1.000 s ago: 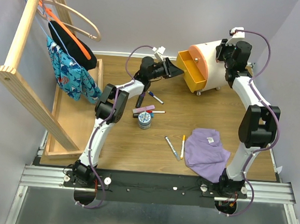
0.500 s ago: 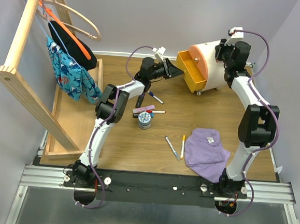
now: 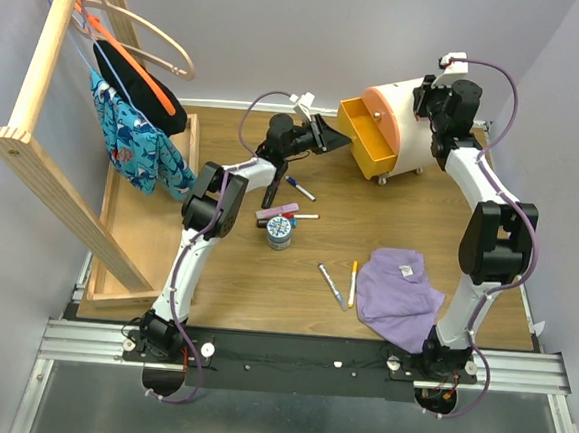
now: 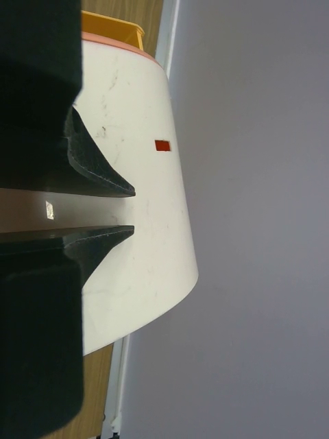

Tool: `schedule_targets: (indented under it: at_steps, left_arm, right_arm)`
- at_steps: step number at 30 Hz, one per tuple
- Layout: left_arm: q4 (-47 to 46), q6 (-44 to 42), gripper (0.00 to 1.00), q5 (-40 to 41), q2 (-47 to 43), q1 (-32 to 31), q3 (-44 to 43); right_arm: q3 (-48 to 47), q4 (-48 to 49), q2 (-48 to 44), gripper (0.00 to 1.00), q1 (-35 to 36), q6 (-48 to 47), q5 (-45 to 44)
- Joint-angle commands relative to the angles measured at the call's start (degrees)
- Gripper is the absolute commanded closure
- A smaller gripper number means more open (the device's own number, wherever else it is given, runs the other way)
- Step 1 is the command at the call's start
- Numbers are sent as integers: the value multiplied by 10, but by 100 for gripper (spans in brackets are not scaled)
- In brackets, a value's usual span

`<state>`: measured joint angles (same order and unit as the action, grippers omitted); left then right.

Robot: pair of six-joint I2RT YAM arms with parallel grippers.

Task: Sort the stationery into containers
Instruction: Open the drawer in the storage box.

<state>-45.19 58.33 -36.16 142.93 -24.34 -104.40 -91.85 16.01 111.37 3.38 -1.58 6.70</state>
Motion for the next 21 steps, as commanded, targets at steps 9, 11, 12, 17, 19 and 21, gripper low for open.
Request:
schedule_targets:
  at_steps: [9,11,12,17,19,21]
  left_arm:
    - [-19,6,80,-22,-43,14,31]
    - [-16,6,76,-22,-42,15,33]
    - [-16,7,74,-22,-44,15,35]
    - [3,4,45,-17,-54,17,45]
    - [6,5,40,-19,-63,23,53]
    - [-1,14,35,-21,-72,30,73]
  right_arm:
    - [12,-65,35,69,4,-12,-9]
    - [12,-65,36,69,4,-12,-8]
    - [9,-64,37,69,4,-11,-8]
    - [8,-63,32,69,4,-11,-9]
    - [8,-65,24,69,4,-11,-10]
    - [8,-67,13,68,4,-9,-6]
